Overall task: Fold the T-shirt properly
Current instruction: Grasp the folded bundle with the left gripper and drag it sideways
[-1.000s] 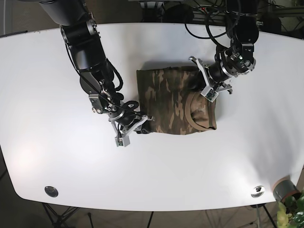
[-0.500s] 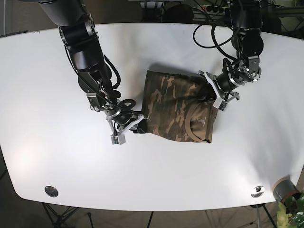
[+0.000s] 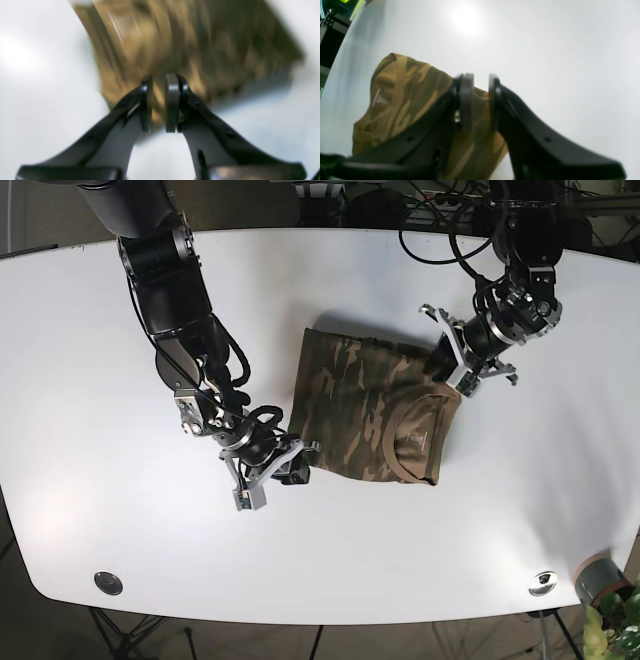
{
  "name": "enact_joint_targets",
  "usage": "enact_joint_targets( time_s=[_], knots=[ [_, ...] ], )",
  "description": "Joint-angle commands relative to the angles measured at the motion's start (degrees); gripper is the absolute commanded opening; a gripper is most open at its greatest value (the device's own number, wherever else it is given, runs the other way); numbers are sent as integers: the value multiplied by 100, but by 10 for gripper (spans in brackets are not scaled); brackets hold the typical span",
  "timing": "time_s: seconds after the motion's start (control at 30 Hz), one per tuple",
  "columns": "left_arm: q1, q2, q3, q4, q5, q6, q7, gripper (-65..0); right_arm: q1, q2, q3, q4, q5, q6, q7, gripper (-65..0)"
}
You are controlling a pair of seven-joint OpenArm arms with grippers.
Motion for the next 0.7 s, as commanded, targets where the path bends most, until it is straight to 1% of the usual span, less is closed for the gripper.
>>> enact_joint_targets(
  time_s=[0.0,0.1,0.17,0.27,0.33,0.5,0.57,0.67],
  knots=[
    [20,-61,-28,-62,-128,-6,-180,-575,308,-7,22,-168,65,34,104,-556],
    [20,-70,-28,-405,-128,-6,-180,-575,484,-165,13,-564,56,43,112,-556],
    [12,-70,-28,-607,-128,-6,-197,-575,572,-200,13,-828,56,43,183,-556],
    [12,-43,-19,-827,-128,-6,-391,-575,607,-244,13,-1153,56,43,473,-556],
    [-15,-35,7,-853,-128,-6,-496,-574,581,-350,-154,-1285,56,43,684,-556],
    [-560,9,253,-1337,-84,-6,-523,-574,405,-209,-540,-1311,56,43,825,-563],
    [-788,1,288,-1636,-84,-6,-531,-574,264,-139,-523,-1153,65,43,825,-563],
    [-1105,-8,280,-2040,-84,-6,-540,-574,-87,55,-461,-740,65,43,825,-563]
  ],
)
